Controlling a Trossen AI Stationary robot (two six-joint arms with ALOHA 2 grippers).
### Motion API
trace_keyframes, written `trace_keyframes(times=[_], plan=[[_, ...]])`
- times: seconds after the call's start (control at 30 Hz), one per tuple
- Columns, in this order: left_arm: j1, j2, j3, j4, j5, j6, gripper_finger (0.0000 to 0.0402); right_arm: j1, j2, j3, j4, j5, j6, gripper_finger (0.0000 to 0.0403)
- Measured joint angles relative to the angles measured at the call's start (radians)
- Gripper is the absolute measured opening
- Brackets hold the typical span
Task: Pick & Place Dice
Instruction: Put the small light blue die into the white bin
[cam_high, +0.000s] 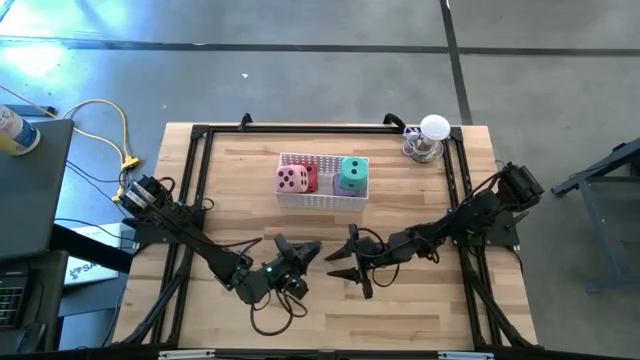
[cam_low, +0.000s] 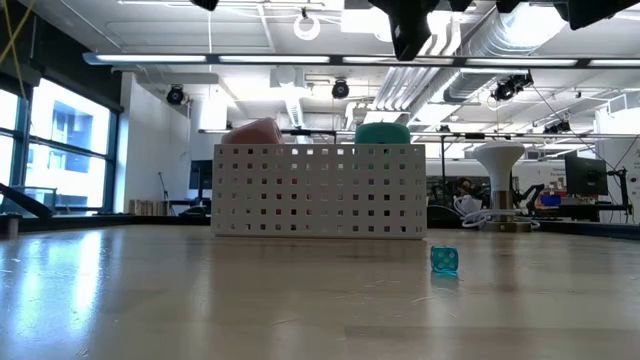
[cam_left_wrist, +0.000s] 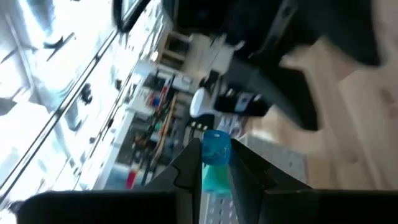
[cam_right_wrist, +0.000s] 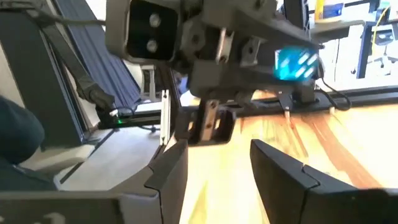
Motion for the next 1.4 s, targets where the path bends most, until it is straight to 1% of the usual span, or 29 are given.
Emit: trace_keyframes(times=[0.27,0.43,0.5,0.67,0.73,0.83,0.9,1.03,1.07,1.17,1.2,1.23,1.33,1.4], plan=[[0.036,0.000,0.000,-0.013,-0.116,0.046,0.0049,0.007,0.000,0.000,-0.028,-0.004,0.017,0.0161],[0.109,0.000,0.000,-0.093,-0.078,0.044,0.0049,0.009,0.000,0.000,-0.028,-0.005,0.017,0.0161],[0.149,0.000,0.000,-0.140,-0.050,0.015,0.0049,0.009,0.000,0.000,-0.029,-0.005,0.017,0.0161],[0.267,0.000,0.001,-0.321,-0.004,-0.082,0.0049,0.009,0.000,0.000,-0.046,-0.005,0.017,0.0161],[0.317,0.000,0.001,-0.398,0.040,-0.139,0.0049,0.009,0.000,0.000,-0.049,-0.005,0.014,0.0160],[0.389,-0.007,0.000,-0.501,0.143,-0.229,0.0049,0.009,0.000,0.000,-0.057,-0.005,0.006,0.0158],[0.437,-0.009,0.001,-0.549,0.217,-0.281,0.0049,0.009,0.000,0.000,-0.059,-0.004,-0.013,0.0158],[0.522,-0.021,0.001,-0.626,0.330,-0.364,0.0049,0.009,0.000,0.000,-0.066,-0.017,-0.046,0.0158],[0.539,-0.029,0.001,-0.659,0.372,-0.389,0.0049,0.008,0.000,0.000,-0.068,-0.026,-0.051,0.0158],[0.587,-0.048,0.001,-0.743,0.549,-0.473,0.0049,0.008,0.000,0.000,-0.070,-0.032,-0.077,0.0158],[0.599,-0.055,0.001,-0.758,0.582,-0.499,0.0049,0.008,0.000,0.000,-0.072,-0.032,-0.092,0.0158],[0.610,-0.061,0.002,-0.756,0.597,-0.516,0.0049,0.007,0.000,0.000,-0.073,-0.033,-0.103,0.0158],[0.641,-0.075,0.001,-0.760,0.591,-0.528,0.0049,0.004,0.000,0.000,-0.076,-0.034,-0.148,0.0158],[0.660,-0.093,0.001,-0.756,0.622,-0.530,0.0049,-0.002,0.000,0.000,-0.075,-0.035,-0.177,0.0158]])
